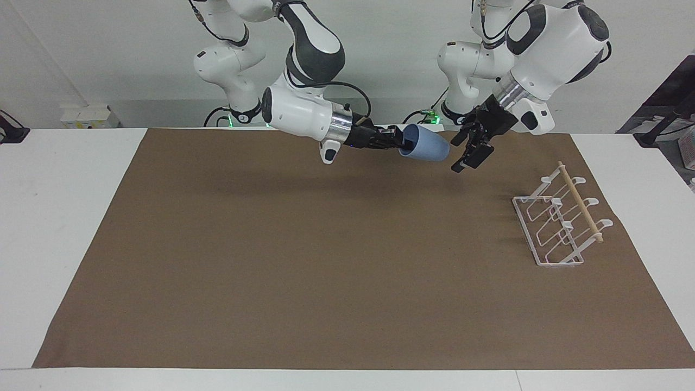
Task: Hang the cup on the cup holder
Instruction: 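Lift the cup with the right gripper toward the approaching left gripper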
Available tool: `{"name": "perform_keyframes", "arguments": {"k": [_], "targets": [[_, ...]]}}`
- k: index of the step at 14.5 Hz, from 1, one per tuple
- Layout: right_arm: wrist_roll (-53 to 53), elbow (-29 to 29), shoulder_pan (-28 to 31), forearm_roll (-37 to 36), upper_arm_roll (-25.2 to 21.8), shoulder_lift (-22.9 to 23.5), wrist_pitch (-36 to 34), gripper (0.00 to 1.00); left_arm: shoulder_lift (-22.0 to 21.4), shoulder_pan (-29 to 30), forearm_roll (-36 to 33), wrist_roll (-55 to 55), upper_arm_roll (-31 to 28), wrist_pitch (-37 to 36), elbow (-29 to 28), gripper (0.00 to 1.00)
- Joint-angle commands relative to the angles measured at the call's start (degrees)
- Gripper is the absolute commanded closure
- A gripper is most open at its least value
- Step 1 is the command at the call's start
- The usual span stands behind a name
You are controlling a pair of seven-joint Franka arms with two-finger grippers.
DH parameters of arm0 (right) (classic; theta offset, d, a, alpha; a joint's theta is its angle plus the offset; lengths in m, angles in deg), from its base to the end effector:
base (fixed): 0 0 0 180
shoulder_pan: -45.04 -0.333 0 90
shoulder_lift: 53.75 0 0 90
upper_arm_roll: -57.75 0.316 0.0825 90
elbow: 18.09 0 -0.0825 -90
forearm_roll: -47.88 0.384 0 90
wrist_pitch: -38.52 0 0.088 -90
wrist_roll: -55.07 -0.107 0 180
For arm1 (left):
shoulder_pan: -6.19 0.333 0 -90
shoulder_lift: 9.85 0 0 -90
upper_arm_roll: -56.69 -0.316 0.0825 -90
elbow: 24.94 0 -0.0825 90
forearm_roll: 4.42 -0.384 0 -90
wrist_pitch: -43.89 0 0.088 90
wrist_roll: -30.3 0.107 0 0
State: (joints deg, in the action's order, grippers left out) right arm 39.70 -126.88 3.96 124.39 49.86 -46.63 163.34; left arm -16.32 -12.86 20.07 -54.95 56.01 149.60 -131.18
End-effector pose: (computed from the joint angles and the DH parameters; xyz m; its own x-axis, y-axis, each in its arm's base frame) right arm 0.4958 0.3717 0.4767 0.8804 -0.1462 -0.4512 -0.4685 -0.4160 -0.7793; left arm 0.5009 -0.2006 0.5822 0.2999 0.8652 -0.4018 0.9539 -0.2782 0.1130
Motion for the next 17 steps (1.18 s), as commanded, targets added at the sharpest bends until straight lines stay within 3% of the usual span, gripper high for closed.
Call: {"name": "perform_keyframes", "arguments": {"k": [1, 5, 10, 17], "targets": [[-0.8, -0.9, -0.06, 1.19, 0.06, -1.15, 0.25, 1.0, -2.23, -0.11, 1.09, -3.42, -0.29, -1.72, -2.13, 0.0], [-0.8, -0.9, 0.03, 1.19, 0.06, -1.15, -0.02, 1.0, -3.81, -1.08, 3.27, -6.41, -0.29, 1.07, -5.64, 0.0], [-0.8, -0.9, 0.21, 1.19, 0.06, -1.15, -0.11, 1.0, -4.43, -2.83, 4.52, -10.9, -0.2, -0.15, -6.09, 0.0], [-0.8, -0.9, 0.21, 1.19, 0.06, -1.15, -0.19, 1.0, -4.17, -4.33, 5.74, -11.69, 0.42, 5.83, -9.25, 0.02]]}}
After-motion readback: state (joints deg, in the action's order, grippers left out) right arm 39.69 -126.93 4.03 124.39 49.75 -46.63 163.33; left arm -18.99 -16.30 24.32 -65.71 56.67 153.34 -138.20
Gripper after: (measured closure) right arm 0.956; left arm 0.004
